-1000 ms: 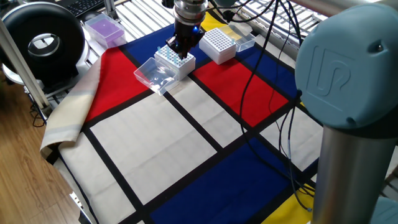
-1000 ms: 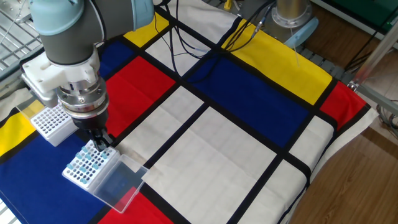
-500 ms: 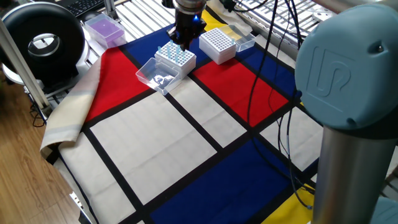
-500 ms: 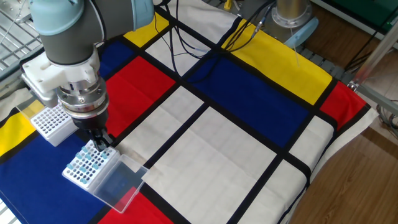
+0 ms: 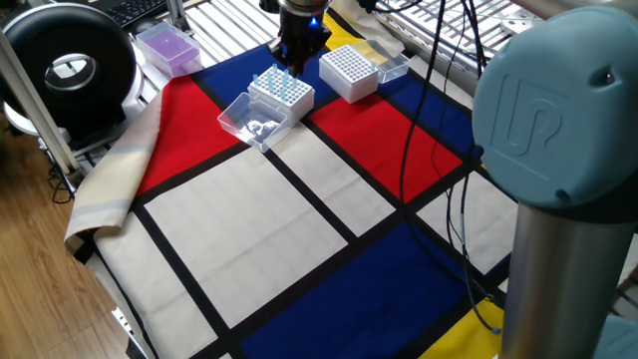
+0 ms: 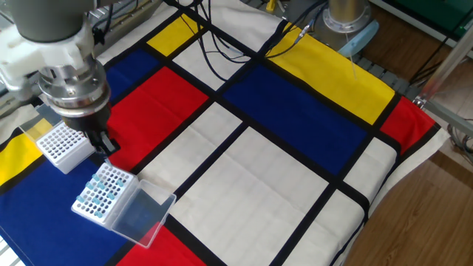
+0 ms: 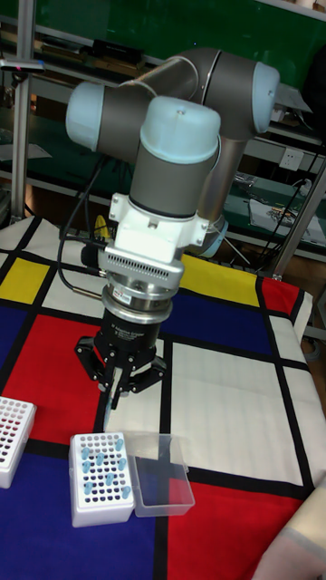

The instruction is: Transfer all medium pipette tips from one holder to another

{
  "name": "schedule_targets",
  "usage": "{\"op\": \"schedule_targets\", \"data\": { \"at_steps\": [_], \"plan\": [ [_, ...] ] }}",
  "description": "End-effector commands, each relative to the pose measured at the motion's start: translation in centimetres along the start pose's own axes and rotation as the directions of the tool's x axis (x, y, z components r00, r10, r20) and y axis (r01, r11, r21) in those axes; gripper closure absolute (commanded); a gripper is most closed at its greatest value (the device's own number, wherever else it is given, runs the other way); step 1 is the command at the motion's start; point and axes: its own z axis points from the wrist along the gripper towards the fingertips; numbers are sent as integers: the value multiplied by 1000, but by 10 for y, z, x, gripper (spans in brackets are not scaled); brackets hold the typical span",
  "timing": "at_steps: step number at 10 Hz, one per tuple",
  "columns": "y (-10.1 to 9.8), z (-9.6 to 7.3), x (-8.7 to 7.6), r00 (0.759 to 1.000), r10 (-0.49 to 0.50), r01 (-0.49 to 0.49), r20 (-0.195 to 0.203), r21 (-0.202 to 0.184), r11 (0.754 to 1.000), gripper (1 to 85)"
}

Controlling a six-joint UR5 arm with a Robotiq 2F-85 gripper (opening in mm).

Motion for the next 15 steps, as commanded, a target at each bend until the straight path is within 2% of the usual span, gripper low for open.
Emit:
{"op": "schedule_targets", "data": {
  "at_steps": [1, 3, 5, 6, 10, 15],
  "plan": [
    [-9, -13, 0, 1000, -4, 4, -4, -1, 1000, 840],
    [-31, -14, -2, 999, -53, 53, -5, 8, 999, 840],
    [-55, -13, -4, 994, -109, 109, 4, -10, 994, 843],
    [-72, -15, -3, 991, -132, 132, -5, 6, 991, 843],
    [-116, -5, 7, 982, -190, 190, 12, -17, 982, 843],
    [-146, 12, 21, 975, -218, 220, 45, -41, 975, 843]
  ]
}}
